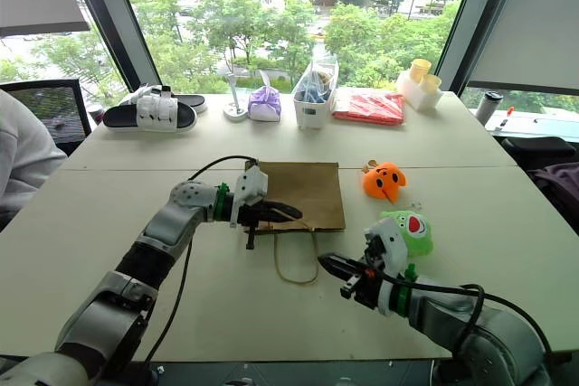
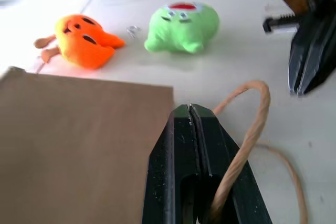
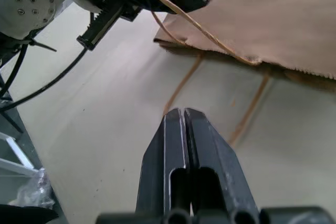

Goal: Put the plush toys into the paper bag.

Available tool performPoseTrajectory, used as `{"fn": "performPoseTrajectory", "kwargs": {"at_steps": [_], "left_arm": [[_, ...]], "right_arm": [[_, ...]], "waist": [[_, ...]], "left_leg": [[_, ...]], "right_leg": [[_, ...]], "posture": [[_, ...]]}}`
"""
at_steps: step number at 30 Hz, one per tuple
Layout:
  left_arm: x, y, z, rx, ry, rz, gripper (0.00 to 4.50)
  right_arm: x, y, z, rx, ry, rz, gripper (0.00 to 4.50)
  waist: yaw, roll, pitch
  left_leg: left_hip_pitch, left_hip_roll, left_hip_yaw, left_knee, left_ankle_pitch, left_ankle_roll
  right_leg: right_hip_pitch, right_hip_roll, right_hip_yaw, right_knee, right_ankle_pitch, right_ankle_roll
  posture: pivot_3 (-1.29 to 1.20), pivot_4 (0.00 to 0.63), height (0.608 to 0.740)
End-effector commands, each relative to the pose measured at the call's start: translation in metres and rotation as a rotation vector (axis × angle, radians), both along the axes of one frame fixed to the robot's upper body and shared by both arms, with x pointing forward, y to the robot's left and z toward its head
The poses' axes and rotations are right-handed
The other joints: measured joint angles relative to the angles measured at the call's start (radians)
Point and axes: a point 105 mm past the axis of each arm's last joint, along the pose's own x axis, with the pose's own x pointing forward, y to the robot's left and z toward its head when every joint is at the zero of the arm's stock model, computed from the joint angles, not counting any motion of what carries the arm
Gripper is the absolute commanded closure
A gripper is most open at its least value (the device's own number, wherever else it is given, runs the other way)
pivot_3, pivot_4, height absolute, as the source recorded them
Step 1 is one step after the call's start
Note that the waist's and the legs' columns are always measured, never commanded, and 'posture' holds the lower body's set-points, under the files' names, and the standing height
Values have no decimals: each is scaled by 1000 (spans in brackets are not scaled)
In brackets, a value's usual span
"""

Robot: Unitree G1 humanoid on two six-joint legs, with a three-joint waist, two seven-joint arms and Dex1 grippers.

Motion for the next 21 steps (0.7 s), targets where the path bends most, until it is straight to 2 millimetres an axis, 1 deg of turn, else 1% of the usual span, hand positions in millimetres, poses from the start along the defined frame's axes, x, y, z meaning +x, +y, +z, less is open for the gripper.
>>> {"fn": "performPoseTrajectory", "kwargs": {"at_steps": [1, 4, 7, 10, 12, 16, 21], "left_arm": [[1, -6, 33, -102, -10, 28, 4491], [-1, -10, 43, -147, 22, 35, 4491], [-2, -11, 53, -207, 74, 45, 4491], [-2, -10, 63, -266, 131, 65, 4491], [-6, -9, 66, -286, 163, 57, 4491], [-14, -12, 66, -314, 221, 52, 4491], [-21, -19, 77, -417, 346, 52, 4491]], "right_arm": [[15, 9, 5, -15, -78, -28, 4500], [24, 17, 6, -21, -114, -33, 4500], [40, 25, 4, -36, -148, -61, 4500], [55, 25, 3, -61, -199, -118, 4500], [64, 23, 3, -57, -222, -171, 4500], [71, 23, -4, -69, -230, -208, 4500], [82, 22, -8, -77, -248, -256, 4500]], "waist": [[-1, 0, 0], [0, 0, 0], [-2, 0, 0], [-6, 0, 0], [-13, 0, 0], [-20, 0, 0], [-21, 0, 0]], "left_leg": [[0, 0, 0, 0, 0, 0], [0, 0, 0, 0, 1, -1], [0, 0, 0, 0, 1, -2], [0, 0, 0, 0, 2, -3], [0, 0, 0, 0, 2, -3], [0, 0, -1, -1, 2, -3], [0, 0, -1, -1, 2, -4]], "right_leg": [[0, 0, 0, 0, 0, 0], [0, 0, 0, 0, 0, 0], [-1, 1, 0, 0, 0, 0], [-1, 1, 0, 1, 0, 0], [-1, 1, 0, 2, 0, 0], [-2, 1, 0, 3, 0, 0], [-3, 1, 1, 5, 0, 0]], "posture": [[0, 150, 740], [0, 150, 740], [0, 150, 740], [0, 150, 740], [0, 150, 740], [0, 150, 740], [0, 150, 740]]}}
